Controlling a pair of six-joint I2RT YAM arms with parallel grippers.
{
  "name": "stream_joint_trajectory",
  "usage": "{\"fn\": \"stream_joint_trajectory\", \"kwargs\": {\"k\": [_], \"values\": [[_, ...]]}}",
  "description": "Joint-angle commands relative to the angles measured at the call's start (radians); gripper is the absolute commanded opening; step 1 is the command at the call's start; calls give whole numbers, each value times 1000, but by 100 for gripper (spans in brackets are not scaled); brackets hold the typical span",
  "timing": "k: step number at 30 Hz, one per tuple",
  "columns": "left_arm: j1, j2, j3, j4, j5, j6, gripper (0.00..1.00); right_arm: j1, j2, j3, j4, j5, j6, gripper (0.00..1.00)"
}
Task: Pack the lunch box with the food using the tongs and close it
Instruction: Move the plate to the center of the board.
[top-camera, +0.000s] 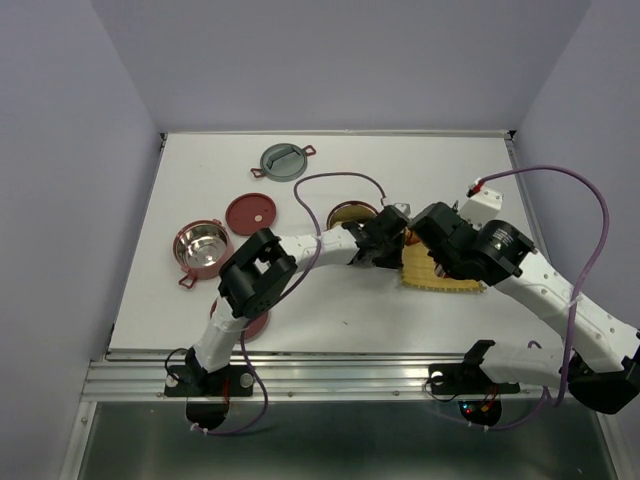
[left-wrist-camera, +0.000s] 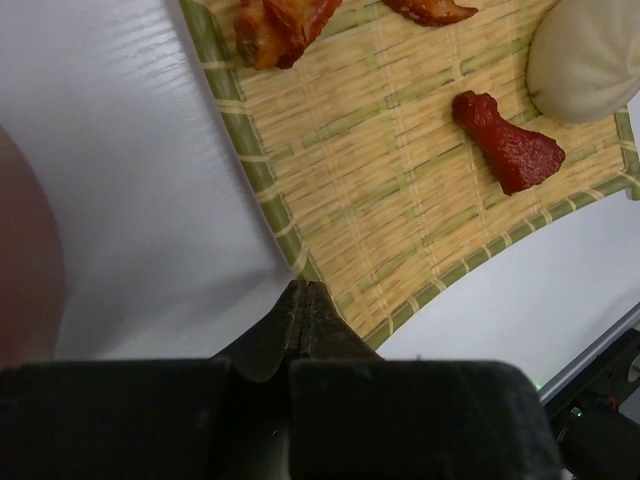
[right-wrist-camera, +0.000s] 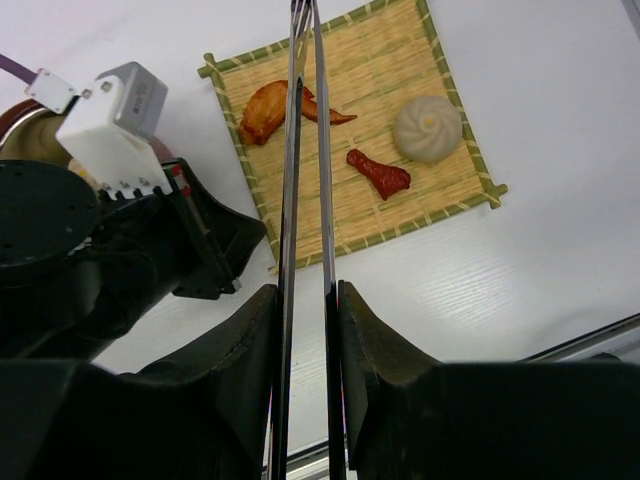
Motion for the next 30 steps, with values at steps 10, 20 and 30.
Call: {"fn": "stream_joint_trajectory", "kwargs": {"k": [10,20,30], "values": [[31,-461,-166,-69,-61,111,0,-7,-13,-134,-20,-6,143,2],[157,-625,-229,-143,-131,172,0,-7,16,-146,-56,-38,244,10],[246,-671,-244,-151,-114,203,0,-7,124,8,161,34,-13,7]]}}
